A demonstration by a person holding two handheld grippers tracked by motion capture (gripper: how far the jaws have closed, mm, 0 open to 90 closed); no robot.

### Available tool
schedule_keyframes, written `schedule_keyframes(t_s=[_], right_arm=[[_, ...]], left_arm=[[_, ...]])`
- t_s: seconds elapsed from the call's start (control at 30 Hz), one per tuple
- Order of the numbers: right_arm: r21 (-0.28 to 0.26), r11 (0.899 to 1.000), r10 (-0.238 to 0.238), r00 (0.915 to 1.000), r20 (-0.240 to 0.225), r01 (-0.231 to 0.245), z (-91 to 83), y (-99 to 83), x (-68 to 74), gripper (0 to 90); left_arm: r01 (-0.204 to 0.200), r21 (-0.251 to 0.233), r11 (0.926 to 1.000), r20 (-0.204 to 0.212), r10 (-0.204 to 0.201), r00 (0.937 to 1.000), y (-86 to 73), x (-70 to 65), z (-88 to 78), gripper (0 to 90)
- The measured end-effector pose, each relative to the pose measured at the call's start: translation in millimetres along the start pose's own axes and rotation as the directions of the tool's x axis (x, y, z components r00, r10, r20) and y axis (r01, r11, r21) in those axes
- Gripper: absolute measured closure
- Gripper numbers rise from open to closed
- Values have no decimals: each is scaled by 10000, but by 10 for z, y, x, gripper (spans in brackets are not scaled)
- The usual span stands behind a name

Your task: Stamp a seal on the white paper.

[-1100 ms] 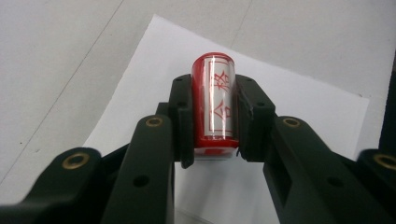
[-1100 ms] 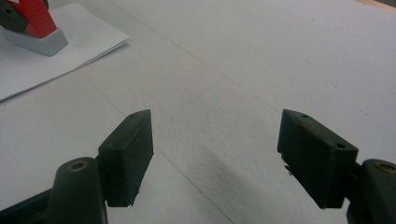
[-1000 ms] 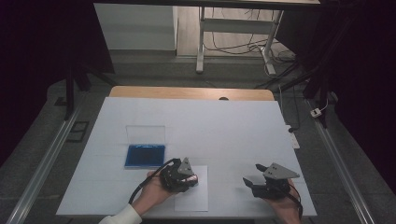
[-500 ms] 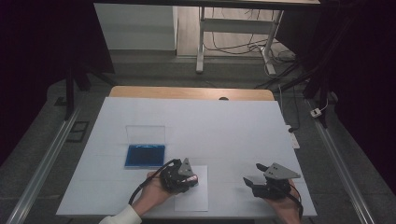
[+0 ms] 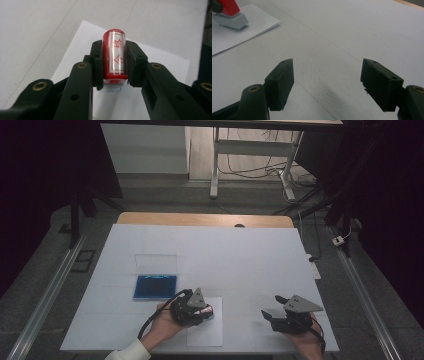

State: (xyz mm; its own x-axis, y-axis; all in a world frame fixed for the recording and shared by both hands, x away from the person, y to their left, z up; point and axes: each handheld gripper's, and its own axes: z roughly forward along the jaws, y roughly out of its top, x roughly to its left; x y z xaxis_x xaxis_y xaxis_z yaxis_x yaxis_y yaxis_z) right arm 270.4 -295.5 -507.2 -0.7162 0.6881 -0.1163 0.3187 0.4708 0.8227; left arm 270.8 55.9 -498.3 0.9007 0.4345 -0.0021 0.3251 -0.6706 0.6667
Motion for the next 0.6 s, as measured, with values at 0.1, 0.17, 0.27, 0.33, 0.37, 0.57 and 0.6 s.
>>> schedule_keyframes(t_s=[0.1, 0.17, 0.27, 0.33, 0.37, 0.57, 0.6], right_arm=[[-22, 10000, 31, 10000, 14, -31, -4, -4, -3, 262], [-4, 10000, 23, 10000, 21, -23, -7, -4, -3, 262], [-3, 10000, 21, 10000, 21, -21, -8, -4, -3, 262], [-1, 10000, 21, 10000, 25, -21, -7, -5, -4, 262], [-14, 10000, 32, 10000, 19, -32, -5, -6, -4, 262], [14, 10000, 26, 10000, 30, -26, -8, -8, -5, 262], [17, 10000, 20, 10000, 28, -20, -7, -9, -7, 262]], left_arm=[[206, -309, 9993, 81, -204, 9998, 7, 21, -67, 699], [277, -451, 9986, 92, -273, 9996, 12, 34, -113, 699], [386, -667, 9970, 185, -374, 9991, 22, 45, -184, 699], [439, -809, 9958, 294, -416, 9987, 31, 51, -229, 698], [553, -931, 9941, 332, -524, 9981, 34, 48, -247, 698], [698, -1290, 9892, 528, -635, 9966, 45, 81, -391, 698], [736, -1368, 9879, 570, -664, 9962, 45, 88, -418, 698]])
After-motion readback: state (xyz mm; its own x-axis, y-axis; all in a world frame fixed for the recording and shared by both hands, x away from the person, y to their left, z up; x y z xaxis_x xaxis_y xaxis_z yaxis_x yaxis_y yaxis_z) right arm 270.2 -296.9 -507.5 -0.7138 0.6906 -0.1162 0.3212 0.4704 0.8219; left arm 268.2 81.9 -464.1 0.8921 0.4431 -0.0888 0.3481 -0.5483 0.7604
